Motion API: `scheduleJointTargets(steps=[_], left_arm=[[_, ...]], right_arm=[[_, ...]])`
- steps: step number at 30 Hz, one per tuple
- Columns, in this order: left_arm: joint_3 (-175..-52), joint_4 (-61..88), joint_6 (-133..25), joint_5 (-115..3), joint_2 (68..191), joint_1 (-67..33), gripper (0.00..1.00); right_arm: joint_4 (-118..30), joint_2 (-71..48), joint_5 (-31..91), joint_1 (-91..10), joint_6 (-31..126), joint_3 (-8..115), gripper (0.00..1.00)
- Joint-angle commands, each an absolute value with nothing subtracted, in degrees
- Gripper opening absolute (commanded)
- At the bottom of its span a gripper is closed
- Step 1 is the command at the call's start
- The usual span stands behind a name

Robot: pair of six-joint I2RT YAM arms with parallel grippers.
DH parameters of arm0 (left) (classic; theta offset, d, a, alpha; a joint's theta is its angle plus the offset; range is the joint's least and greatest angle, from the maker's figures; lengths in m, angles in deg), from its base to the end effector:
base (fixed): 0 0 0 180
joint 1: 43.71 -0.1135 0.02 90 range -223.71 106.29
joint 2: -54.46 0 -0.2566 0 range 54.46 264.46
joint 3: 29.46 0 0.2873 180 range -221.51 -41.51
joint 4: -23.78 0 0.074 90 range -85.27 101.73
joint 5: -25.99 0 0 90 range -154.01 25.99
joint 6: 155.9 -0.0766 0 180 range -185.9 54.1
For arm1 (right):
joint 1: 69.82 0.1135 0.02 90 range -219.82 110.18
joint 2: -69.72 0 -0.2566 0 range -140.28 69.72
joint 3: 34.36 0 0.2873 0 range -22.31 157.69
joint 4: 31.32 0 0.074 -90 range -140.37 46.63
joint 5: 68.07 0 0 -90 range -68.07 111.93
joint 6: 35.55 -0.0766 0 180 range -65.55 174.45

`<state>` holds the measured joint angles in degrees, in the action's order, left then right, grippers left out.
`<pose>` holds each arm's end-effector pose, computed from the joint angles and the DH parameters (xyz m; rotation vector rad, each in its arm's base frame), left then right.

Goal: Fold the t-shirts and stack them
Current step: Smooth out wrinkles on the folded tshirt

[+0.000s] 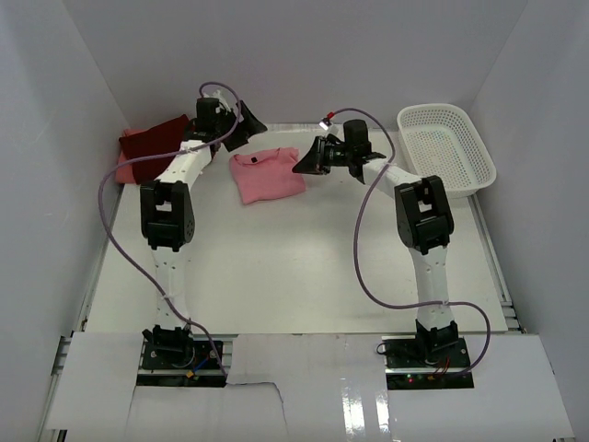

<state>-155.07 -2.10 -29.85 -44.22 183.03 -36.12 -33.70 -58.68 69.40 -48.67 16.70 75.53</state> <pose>0.5862 -0.1043 0.2288 -0.3115 2.1239 -0.8148 0.5106 0.2581 0.1785 -0.3125 2.0790 1.4518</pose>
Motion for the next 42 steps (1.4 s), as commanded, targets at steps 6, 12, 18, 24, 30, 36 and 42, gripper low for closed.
scheduleJointTargets(steps=[6,12,18,24,30,36,42], left_arm=[[-159.72,10.49,-22.84,-21.14,189.89,-34.48,0.98],[-159.90,15.15,-22.04,-18.39,188.94,-34.40,0.98],[-159.11,16.47,-22.05,-19.27,185.94,-34.31,0.98],[-161.48,18.84,-19.23,-13.74,189.36,-33.87,0.98],[-163.41,19.55,-15.98,-10.75,194.90,-32.99,0.98],[-164.82,19.55,-13.88,-8.55,197.63,-32.20,0.97],[-162.28,19.72,-12.81,-7.75,198.07,-31.94,0.96]], right_arm=[[-21.57,-71.14,75.02,-48.02,4.45,84.73,0.08],[-30.95,-76.96,67.58,-47.67,10.40,91.41,0.08],[-53.29,-80.66,55.87,-46.79,20.08,101.70,0.08],[-58.06,-77.33,51.47,-45.91,23.96,97.06,0.08],[-57.78,-77.05,51.47,-45.91,23.96,95.46,0.08],[-57.96,-76.88,51.20,-45.91,23.87,96.61,0.08],[-58.31,-76.97,50.94,-45.91,24.31,96.61,0.08]])
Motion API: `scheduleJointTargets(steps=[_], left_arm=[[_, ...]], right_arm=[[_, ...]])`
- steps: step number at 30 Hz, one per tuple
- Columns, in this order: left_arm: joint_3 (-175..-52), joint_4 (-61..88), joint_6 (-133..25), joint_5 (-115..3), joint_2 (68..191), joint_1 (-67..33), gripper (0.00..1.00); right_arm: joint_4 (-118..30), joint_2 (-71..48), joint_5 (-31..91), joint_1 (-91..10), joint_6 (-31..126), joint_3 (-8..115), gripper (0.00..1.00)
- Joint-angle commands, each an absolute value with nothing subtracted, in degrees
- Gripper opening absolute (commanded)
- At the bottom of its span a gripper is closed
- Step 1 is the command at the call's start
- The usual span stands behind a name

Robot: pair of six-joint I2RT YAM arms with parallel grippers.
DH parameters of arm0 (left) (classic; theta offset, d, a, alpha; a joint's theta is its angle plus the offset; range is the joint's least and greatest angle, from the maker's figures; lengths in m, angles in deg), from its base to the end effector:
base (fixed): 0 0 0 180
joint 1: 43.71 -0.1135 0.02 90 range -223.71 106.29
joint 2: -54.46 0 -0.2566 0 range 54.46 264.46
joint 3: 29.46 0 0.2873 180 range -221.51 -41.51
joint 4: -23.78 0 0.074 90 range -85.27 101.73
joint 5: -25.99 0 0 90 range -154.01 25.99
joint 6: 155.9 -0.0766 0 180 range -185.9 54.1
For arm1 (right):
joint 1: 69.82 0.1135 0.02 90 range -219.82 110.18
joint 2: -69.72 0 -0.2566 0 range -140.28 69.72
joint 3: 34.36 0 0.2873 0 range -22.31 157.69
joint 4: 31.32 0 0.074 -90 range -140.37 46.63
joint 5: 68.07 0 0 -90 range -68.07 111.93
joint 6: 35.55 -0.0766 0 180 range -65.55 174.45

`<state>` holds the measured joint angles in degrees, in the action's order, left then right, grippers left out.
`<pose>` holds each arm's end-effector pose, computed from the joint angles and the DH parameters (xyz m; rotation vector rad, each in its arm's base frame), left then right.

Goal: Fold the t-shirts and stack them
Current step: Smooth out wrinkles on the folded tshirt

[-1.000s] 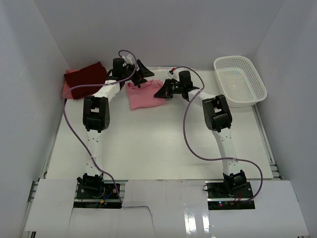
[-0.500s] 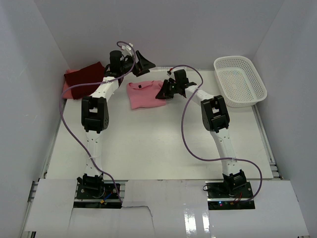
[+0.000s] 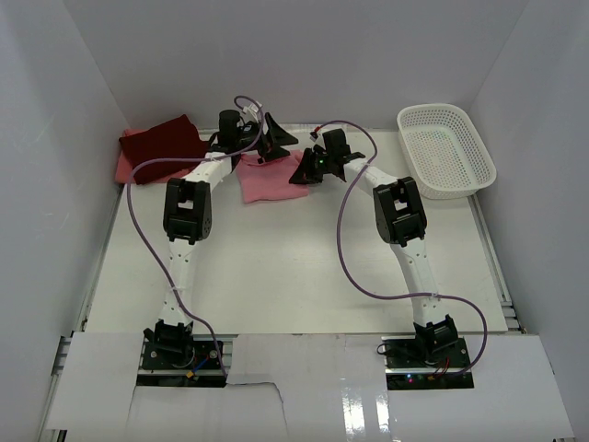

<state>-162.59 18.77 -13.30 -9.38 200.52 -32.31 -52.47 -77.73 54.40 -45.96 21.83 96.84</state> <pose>0.6008 -0.1849 0.1560 -0.0004 2.0936 -1.6138 0.5524 0.2893 0.0870 -0.1568 2.3549 1.1456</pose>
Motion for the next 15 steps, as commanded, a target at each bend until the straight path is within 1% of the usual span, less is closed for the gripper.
scheduleJointTargets(steps=[1,4,9,13,15], left_arm=[[-162.01,19.72,-12.99,-7.84,198.07,-31.85,0.96],[-162.62,19.72,-12.90,-8.72,199.65,-31.58,0.96],[-166.92,19.72,-14.04,-12.67,205.96,-31.32,0.97],[-176.74,19.81,-12.47,-13.47,214.05,-30.97,0.98],[-178.79,20.07,-12.20,-14.08,217.13,-30.88,0.98]], right_arm=[[-58.31,-77.05,51.03,-45.91,24.39,96.52,0.08],[-58.14,-76.97,51.11,-45.91,24.40,96.43,0.08],[-56.73,-75.83,51.73,-45.91,24.31,94.15,0.08],[-55.77,-74.60,51.91,-45.82,24.31,91.61,0.08],[-55.67,-73.81,51.99,-45.65,24.66,90.90,0.08]])
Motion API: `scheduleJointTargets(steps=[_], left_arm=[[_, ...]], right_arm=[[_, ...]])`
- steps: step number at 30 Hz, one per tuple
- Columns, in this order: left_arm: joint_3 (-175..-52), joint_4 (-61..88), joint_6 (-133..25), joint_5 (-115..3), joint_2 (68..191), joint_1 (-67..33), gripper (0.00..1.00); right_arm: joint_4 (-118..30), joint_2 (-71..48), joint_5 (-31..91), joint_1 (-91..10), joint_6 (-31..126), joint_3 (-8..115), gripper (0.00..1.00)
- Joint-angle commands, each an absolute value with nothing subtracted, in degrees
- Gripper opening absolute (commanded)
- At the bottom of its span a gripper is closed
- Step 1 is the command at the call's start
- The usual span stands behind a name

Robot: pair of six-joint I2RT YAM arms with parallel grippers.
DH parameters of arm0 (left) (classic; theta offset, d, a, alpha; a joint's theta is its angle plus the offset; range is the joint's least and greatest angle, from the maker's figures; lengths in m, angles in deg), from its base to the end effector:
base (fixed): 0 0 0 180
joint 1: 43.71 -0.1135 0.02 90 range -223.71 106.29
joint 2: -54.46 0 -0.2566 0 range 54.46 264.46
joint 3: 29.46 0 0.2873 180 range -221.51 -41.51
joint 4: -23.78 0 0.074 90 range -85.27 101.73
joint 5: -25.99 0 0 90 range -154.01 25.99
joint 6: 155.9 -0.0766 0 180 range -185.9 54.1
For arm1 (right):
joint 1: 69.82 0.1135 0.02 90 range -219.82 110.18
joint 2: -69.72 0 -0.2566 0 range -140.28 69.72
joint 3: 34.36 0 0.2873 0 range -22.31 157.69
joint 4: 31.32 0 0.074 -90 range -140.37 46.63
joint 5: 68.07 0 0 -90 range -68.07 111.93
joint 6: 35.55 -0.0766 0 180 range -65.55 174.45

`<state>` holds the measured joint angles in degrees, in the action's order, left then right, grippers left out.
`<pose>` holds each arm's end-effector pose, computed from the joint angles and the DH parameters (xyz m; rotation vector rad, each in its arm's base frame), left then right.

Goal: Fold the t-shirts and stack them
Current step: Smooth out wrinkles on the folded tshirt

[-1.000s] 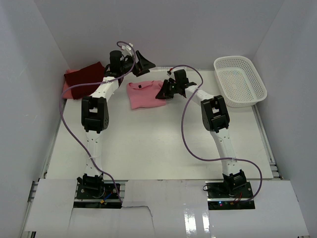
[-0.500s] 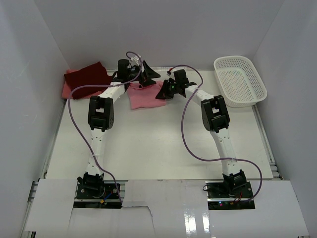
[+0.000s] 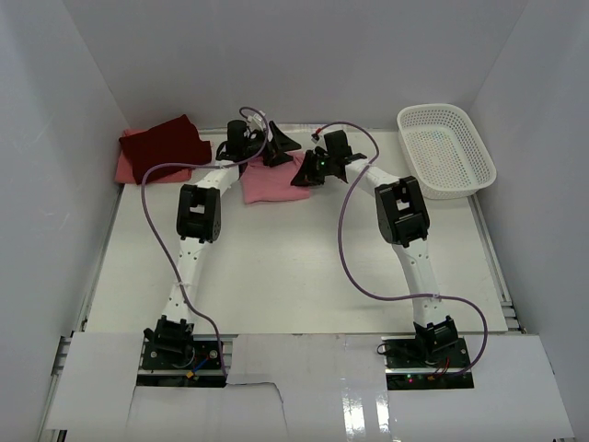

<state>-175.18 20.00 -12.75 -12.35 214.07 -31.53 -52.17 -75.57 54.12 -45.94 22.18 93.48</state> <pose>0.6278 -0.1970 0.0970 -0.0365 2.0905 -1.5808 0.5449 0.2859 0.0874 -0.1558 2.3693 1.1349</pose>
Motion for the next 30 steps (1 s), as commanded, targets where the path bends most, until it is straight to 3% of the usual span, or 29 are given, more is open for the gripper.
scheduleJointTargets(steps=[1,5,15,20,26,30], left_arm=[[-178.88,21.99,-12.37,-15.13,217.32,-30.79,0.98],[-174.41,31.12,-11.93,-17.42,215.65,-30.79,0.98],[-177.76,32.82,-13.96,-23.14,202.92,-31.49,0.98],[-169.50,11.76,-22.46,-28.31,188.69,-34.22,0.98],[-156.75,-14.62,-35.13,-46.94,171.98,-36.33,0.98],[-147.36,-20.62,-35.58,-43.82,168.99,-41.07,0.98]], right_arm=[[-55.67,-73.54,51.99,-45.56,24.83,90.63,0.08],[-55.24,-71.96,51.64,-45.21,25.71,87.74,0.08],[-53.30,-70.38,52.52,-45.03,26.06,84.04,0.08],[-53.83,-70.02,52.87,-45.03,26.33,85.44,0.08],[-54.62,-68.88,52.52,-45.38,27.64,85.62,0.08],[-55.41,-67.92,52.34,-45.74,28.09,85.71,0.08]])
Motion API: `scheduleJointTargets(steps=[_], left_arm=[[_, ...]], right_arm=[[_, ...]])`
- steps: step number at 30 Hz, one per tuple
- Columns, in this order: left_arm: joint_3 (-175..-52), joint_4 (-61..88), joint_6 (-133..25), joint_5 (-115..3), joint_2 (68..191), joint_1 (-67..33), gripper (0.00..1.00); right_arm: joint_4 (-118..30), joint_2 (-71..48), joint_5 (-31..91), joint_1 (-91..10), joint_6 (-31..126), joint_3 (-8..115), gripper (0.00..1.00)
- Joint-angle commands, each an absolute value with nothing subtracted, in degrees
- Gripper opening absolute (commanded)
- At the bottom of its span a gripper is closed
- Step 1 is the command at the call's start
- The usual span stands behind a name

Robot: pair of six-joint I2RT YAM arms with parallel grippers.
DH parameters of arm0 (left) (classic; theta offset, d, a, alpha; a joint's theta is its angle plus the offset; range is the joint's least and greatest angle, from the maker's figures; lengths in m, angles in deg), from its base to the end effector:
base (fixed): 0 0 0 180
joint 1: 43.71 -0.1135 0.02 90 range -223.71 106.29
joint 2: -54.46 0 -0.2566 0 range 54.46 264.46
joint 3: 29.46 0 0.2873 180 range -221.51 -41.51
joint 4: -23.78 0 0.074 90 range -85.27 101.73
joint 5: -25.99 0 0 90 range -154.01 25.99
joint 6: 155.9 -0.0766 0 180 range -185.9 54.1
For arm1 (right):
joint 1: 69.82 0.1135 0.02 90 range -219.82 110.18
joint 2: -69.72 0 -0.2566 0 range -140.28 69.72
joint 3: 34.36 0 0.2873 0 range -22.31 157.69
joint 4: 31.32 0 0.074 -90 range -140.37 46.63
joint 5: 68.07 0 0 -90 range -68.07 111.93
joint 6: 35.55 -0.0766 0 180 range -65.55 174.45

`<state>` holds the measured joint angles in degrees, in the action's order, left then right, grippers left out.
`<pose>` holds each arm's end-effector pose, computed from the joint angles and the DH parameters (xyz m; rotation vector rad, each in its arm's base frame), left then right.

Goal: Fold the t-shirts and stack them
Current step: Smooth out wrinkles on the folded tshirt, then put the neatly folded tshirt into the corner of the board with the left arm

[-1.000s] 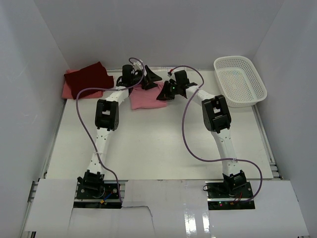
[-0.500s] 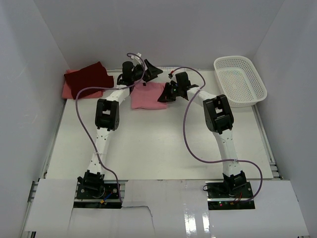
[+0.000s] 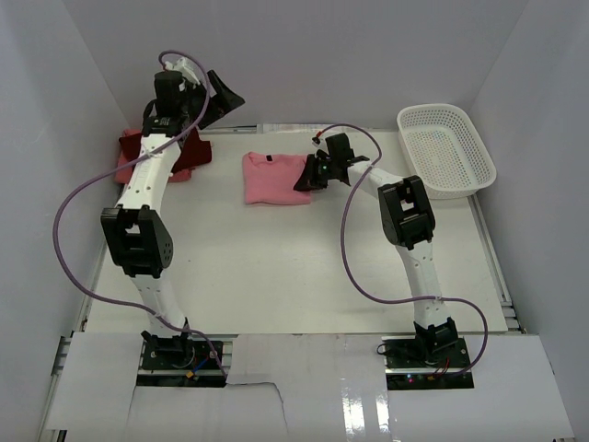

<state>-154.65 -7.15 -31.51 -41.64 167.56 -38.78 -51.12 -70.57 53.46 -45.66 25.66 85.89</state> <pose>0.5342 -0.0753 0.3629 -0.2282 1.9488 -0.8293 0.5258 0.2798 0.0898 -0.2168 2.3773 1.0918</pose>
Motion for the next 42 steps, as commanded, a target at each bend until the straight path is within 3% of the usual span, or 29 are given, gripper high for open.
scheduleJointTargets(steps=[1,7,20,40,42], left_arm=[[-142.90,-20.53,-35.23,-42.66,168.72,-41.86,0.98],[-135.03,-20.53,-36.81,-44.58,168.10,-43.19,0.98],[-131.95,-17.20,-34.96,-39.66,174.95,-42.66,0.98],[-134.06,-9.37,-26.61,-36.94,189.46,-33.96,0.98],[-133.10,-8.67,-25.74,-36.33,189.81,-33.87,0.90]], right_arm=[[-55.58,-67.91,52.43,-45.74,28.09,85.80,0.08],[-56.20,-66.77,52.43,-45.74,28.61,85.71,0.08],[-55.85,-65.72,52.61,-45.74,28.97,83.25,0.08],[-54.71,-65.28,53.40,-45.65,28.17,82.81,0.08],[-54.71,-65.10,53.31,-45.65,28.17,82.63,0.08]])
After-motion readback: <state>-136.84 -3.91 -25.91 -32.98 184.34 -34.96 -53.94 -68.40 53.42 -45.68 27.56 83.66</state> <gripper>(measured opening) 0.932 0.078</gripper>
